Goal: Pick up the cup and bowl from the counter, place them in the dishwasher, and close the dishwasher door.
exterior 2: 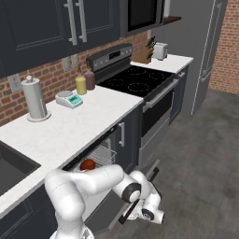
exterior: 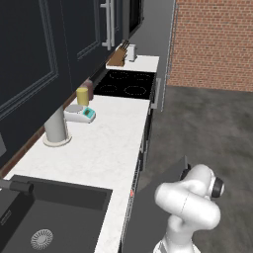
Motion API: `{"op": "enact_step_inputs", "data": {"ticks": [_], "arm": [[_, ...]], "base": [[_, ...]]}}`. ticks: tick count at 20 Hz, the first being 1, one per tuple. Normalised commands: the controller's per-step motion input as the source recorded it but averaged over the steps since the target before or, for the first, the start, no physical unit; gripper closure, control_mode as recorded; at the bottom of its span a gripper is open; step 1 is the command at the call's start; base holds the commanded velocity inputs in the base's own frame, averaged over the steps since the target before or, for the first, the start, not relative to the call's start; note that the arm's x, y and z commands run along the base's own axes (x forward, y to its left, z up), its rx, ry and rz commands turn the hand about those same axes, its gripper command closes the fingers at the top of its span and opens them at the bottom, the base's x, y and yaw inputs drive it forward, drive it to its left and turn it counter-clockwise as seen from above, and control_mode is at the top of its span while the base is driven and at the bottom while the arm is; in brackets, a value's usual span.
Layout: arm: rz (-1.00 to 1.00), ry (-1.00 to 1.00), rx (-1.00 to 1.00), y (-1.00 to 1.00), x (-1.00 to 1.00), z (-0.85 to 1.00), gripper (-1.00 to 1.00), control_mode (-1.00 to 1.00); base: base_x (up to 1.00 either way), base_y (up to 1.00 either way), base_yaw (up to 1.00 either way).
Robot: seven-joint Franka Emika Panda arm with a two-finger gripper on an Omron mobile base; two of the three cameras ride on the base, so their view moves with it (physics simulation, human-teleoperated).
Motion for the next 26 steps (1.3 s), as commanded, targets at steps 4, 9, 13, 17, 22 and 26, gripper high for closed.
{"op": "enact_step_inputs", "data": {"ticks": [4,9,13,17,22,26], "arm": [[0.08,0.00,0.40,0.73,-0.03,0.42,-1.00,-1.00],[0.13,0.00,0.32,0.95,-0.28,0.52,-1.00,-1.00],[0.16,0.00,0.22,1.00,-0.28,0.65,-1.00,-1.00],[0.16,0.00,0.17,1.00,-0.03,0.58,-1.00,-1.00],[0.12,0.00,0.11,1.00,0.00,0.49,-1.00,-1.00],[0.03,0.00,0.07,1.00,0.01,0.09,-1.00,-1.00]], "base": [[0.00,0.00,0.00],[0.00,0.00,0.00],[0.00,0.00,0.00],[0.00,0.00,0.00],[0.00,0.00,0.00],[0.00,0.00,0.00]]}}
